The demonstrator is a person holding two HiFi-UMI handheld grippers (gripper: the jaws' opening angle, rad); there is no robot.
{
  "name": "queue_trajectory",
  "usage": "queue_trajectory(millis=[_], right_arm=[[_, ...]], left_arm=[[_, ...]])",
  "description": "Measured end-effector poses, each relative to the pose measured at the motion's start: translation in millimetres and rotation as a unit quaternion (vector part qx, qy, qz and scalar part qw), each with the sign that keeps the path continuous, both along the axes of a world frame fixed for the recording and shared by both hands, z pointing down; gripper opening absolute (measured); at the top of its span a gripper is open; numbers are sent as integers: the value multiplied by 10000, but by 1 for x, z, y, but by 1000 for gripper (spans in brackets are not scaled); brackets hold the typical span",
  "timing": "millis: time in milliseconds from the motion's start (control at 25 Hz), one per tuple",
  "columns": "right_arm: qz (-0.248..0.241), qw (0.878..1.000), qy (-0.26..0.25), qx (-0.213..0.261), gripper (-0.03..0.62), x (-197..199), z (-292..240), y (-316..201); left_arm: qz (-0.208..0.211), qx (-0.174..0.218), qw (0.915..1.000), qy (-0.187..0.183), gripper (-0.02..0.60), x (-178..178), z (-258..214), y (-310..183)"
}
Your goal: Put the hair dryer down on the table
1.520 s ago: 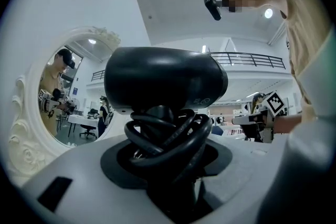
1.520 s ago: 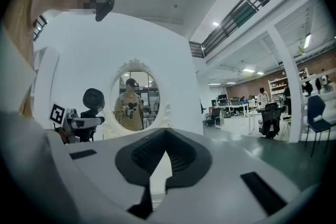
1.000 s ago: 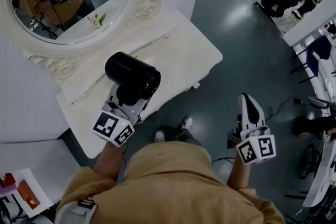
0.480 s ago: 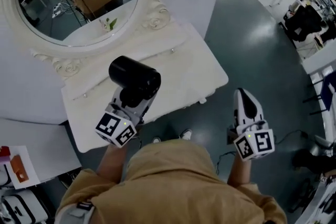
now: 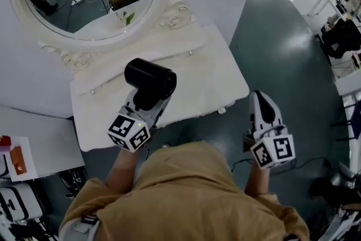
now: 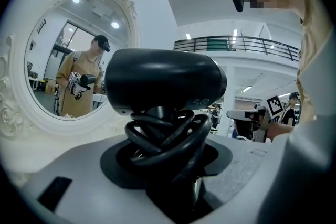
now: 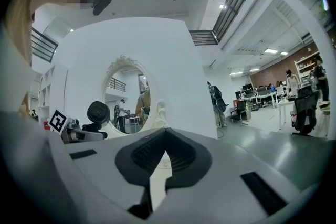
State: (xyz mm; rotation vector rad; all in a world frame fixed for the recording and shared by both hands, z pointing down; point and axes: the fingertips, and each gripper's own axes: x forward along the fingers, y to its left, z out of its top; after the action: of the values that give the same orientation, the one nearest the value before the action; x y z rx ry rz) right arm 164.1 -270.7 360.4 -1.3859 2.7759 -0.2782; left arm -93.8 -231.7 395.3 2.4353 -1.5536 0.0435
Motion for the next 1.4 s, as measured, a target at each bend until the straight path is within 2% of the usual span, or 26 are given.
queue_trajectory(millis=[120,320,600,1040,1400], right_arm=[[-86,10000,-11,39,3,0,-2,-3],[-138,9998,-92,104,3,0,-5,-4],[1,9999,-118,15,3,10,1,6],[381,9991,-127,115,3,39,-7,22],[311,9995,-2,-50,3,39,0,30]], left_arm=[[-20,-96,9999,-30,227,6,6,-6],[83,-337,9989,-307,229,17,30,-21],[283,-723,9954,-568,229,31,68,-40],[576,-1601,9804,-991,229,54,151,-62],[565,-2148,9674,-1215,229,60,208,-74]])
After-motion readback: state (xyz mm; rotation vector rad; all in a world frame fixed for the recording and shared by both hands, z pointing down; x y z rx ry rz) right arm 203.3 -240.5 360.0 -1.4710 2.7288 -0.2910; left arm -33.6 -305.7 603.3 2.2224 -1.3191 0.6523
